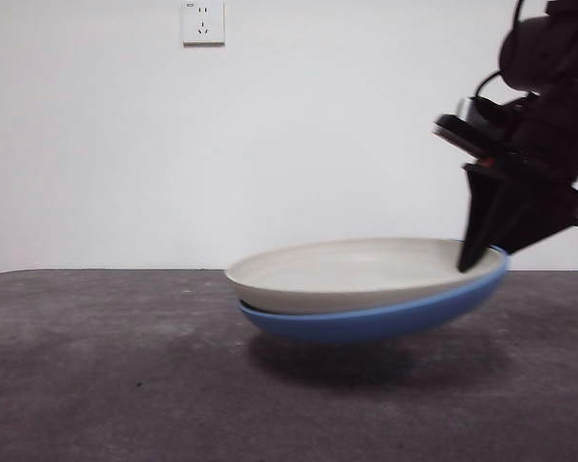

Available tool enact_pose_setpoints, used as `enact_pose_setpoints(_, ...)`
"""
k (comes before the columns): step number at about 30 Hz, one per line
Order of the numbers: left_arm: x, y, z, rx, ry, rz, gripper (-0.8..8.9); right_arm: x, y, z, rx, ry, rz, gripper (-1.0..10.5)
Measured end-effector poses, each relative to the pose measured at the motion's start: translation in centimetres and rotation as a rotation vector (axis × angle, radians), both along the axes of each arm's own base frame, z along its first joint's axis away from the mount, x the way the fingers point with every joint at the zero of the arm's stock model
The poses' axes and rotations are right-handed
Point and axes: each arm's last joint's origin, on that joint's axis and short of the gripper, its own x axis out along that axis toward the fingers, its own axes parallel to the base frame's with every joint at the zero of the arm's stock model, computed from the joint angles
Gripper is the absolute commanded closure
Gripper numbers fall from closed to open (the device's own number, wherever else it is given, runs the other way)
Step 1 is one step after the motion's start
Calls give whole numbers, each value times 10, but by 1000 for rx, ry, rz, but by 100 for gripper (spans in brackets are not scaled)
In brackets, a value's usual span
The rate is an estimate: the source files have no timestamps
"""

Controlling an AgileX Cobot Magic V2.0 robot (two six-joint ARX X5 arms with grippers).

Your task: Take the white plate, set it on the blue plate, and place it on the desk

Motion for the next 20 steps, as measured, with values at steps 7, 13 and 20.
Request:
enact_pose_setpoints(7,0,0,0,10,-18,-9,280,2,20,1,46,-18,7,935)
enact_pose_setpoints(13,0,0,0,22,-38,-18,280,7,35,-12,84,20,23,935)
enact_pose_setpoints(20,0,0,1,21,-46,-20,280,15,46,-37,72,101,34,935)
